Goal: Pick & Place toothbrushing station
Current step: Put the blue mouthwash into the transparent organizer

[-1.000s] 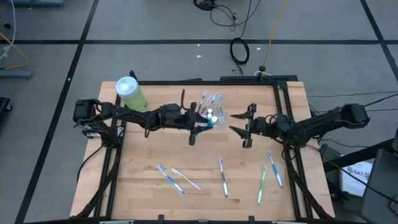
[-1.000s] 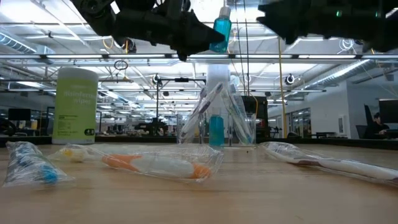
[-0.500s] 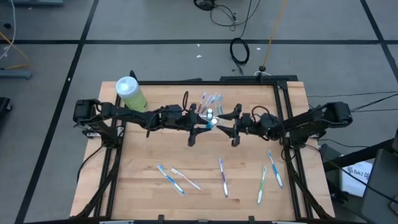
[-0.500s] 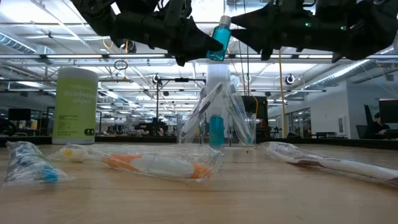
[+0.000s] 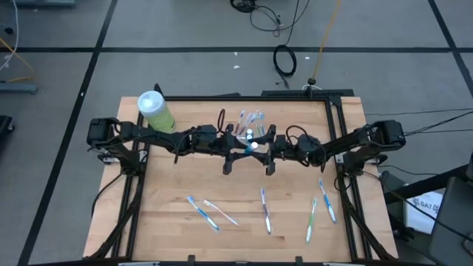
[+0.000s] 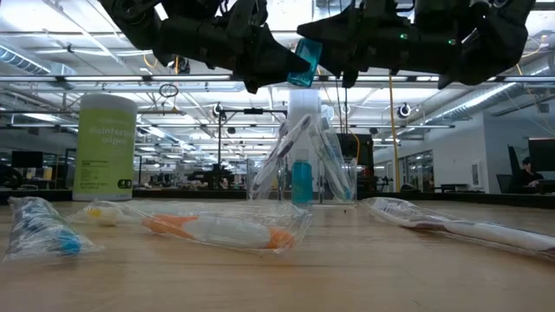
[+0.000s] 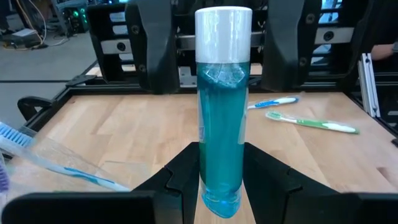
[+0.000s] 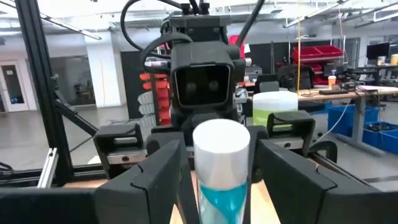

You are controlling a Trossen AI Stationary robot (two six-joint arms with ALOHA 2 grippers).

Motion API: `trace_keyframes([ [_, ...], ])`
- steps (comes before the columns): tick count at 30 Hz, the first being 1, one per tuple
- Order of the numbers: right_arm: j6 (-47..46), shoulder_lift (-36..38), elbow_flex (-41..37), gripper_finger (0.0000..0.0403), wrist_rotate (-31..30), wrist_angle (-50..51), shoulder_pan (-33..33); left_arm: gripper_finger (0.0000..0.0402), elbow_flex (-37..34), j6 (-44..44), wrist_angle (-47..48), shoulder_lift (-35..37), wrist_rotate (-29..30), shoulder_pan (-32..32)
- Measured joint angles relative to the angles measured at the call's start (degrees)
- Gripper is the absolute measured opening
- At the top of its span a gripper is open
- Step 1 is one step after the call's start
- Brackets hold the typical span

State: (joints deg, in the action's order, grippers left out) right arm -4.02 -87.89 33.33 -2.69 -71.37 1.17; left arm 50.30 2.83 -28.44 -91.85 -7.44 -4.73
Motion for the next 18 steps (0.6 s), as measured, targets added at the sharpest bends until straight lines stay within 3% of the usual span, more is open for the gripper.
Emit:
trace_keyframes([
  [13, 0.2, 0.0, 0.0, 0.0101, 0.0, 0.5, 0.0, 0.0113, 0.0, -0.2, 0.4, 0.0, 0.0, 0.0],
  [18, 0.2, 0.0, -0.1, 0.0089, 0.0, 0.5, 0.0, 0.0113, 0.0, -0.3, 0.6, 0.0, 0.0, 0.0],
])
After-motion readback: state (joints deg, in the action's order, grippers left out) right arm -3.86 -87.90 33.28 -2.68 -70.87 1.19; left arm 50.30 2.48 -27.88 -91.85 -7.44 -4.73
